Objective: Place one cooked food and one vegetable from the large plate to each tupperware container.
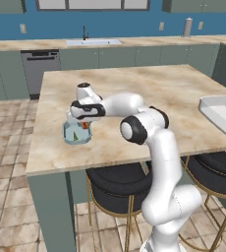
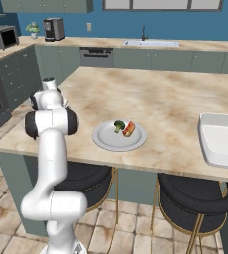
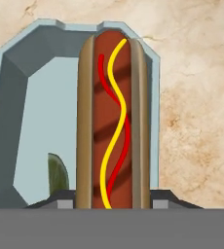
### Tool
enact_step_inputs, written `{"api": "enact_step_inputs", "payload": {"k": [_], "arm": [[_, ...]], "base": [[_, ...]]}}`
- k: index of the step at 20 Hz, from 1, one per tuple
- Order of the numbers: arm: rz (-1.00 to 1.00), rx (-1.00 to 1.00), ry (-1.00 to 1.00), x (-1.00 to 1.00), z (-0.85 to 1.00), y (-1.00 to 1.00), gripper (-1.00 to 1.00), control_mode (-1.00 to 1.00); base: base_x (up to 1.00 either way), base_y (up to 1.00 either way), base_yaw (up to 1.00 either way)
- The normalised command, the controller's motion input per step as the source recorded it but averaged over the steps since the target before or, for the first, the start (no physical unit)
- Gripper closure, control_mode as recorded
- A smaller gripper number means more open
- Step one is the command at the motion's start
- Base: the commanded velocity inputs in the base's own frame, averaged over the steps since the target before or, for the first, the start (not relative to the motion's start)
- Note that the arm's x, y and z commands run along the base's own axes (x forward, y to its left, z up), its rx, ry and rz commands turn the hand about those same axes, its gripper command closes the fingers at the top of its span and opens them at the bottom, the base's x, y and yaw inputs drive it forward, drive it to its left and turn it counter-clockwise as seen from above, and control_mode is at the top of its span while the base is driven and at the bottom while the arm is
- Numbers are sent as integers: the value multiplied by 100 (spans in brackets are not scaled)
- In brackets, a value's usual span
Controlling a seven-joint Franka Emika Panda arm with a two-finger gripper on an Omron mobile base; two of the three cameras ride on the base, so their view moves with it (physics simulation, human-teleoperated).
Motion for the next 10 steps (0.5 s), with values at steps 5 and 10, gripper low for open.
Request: {"api": "enact_step_inputs", "payload": {"k": [5,10], "arm": [[2,0,0,-6,-33,4,100,-100],[0,0,-10,-25,-36,0,100,-100]], "base": [[0,0,0],[0,0,0]]}}
